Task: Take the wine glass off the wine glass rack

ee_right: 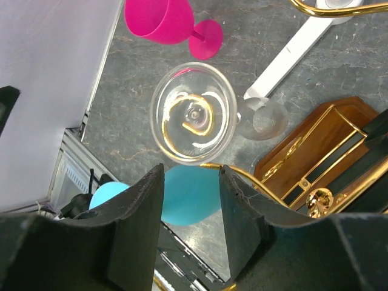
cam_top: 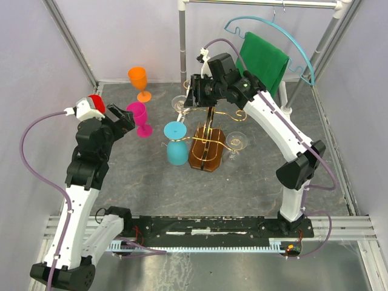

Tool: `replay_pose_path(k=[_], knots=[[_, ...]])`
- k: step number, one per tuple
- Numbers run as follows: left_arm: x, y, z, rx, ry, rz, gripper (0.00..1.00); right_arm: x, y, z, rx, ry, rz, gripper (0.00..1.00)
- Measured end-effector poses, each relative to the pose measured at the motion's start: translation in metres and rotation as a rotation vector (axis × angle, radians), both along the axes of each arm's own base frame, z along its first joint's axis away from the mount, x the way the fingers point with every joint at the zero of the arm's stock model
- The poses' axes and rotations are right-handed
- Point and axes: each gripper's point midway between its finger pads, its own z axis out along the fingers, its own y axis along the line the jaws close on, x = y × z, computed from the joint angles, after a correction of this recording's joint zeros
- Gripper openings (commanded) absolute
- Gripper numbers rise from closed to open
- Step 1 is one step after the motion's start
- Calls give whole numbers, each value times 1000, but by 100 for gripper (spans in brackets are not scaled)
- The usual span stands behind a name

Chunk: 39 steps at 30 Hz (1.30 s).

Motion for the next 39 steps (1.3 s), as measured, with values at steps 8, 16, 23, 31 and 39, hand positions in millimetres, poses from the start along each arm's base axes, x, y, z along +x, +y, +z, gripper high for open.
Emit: replay_pose_path(k=[8,16,23,31,39], knots=[[-5,-1,12,-11,-23,-7,99,12,3,-21,-31,35,-40,63],[-12,0,19,-14,-43,-9,99,16,6,-17,-9,31,-57,51],[-13,0,19,-14,-40,-11,99,23,13,-21,29,46,-58,52],[-14,0,21,-15,-44,-11,99,29,15,-27,56,68,-63,29],[-14,-1,23,-18,-48,-13,99,36,15,-15,151,57,-76,1]])
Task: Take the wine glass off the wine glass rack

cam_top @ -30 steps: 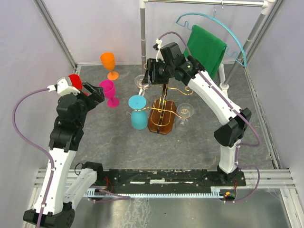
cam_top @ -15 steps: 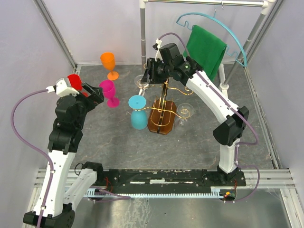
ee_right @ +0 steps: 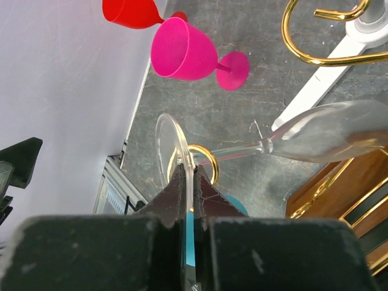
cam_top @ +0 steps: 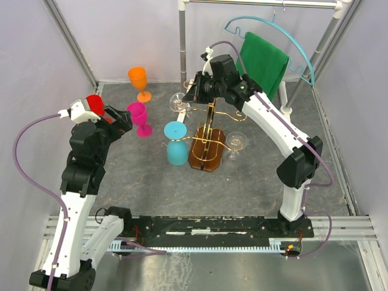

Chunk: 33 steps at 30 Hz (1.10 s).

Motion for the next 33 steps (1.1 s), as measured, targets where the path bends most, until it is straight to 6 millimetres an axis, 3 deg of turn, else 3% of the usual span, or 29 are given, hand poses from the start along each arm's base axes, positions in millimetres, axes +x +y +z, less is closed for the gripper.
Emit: replay_pose_path(k=[9,21,33], knots=[[0,-3,0,-6,0,-16,99,-1,-4,-1,97,35,-11,1],[0,-4,0,-16,0,-18,99,-5,-2,17,327,141,47,1],[0,-5,1,-24,-1,-21,99,-16,-8,18,355,198,109,1]])
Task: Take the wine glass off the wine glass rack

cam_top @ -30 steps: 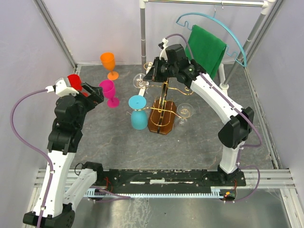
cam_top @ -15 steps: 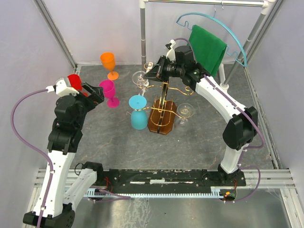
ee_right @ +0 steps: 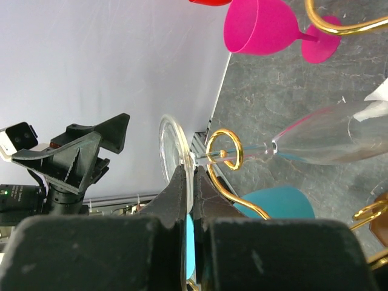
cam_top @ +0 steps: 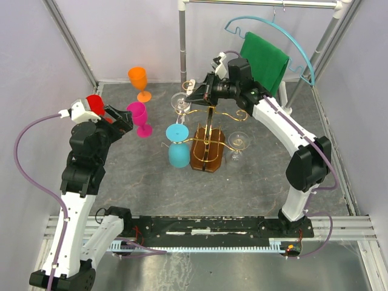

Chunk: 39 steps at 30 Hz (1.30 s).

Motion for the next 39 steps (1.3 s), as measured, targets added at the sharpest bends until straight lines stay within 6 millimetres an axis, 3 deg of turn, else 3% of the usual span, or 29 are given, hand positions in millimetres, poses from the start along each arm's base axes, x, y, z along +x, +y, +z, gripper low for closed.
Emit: replay_pose_path(k=[7,18,26,33,39], knots=[[0,0,0,-1,0,-1,99,-7,-12,-1,-2,27,17,1],[0,-4,0,-16,0,-15,99,-17,-12,4,-3,44,60,1],[0,-4,0,-17,0,-14,99,-18,3,23,-3,6,104,1],[-1,-3,1,-18,-4,-14,99,-36,17,16,-38,22,160,1],[-2,-3,2,-18,-7,-14,99,-42,15,9,-66,21,176,1]])
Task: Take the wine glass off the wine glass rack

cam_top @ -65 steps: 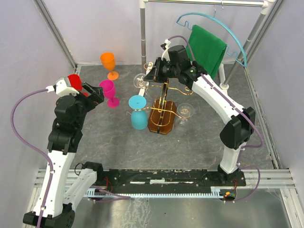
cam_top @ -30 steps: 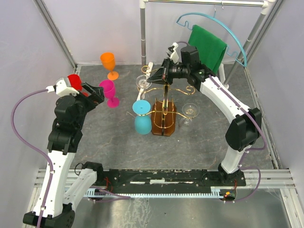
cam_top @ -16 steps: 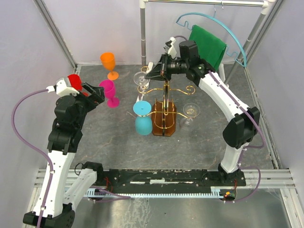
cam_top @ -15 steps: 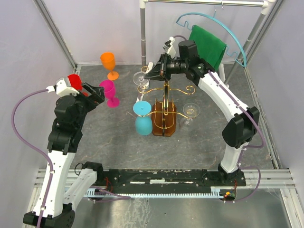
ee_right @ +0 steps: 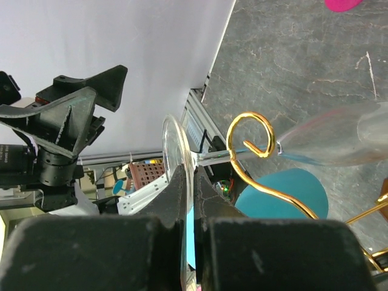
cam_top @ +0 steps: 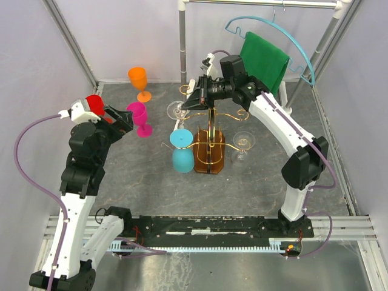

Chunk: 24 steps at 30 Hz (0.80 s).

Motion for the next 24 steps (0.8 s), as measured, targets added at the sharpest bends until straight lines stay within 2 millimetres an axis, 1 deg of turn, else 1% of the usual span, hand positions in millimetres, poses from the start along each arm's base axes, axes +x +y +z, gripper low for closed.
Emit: replay_pose_path(k=[5,9,13,17,20,24], knots=[[0,0,0,0,0,0,99,-6,-7,-4,-21,-8,1,1],[0,0,0,0,0,-1,99,-7,-15,0,-32,-29,-9,1],[-1,0,1,-1,-4,0,99,-3,-29,6,-35,-39,-36,1],[-1,0,1,0,-3,-1,99,4,-42,7,-52,-34,-64,1],[1,0,-2,3,19,-2,99,9,-45,18,-48,-58,-69,1],[4,-2,1,5,36,-6,99,18,-47,29,-39,-113,-87,1]])
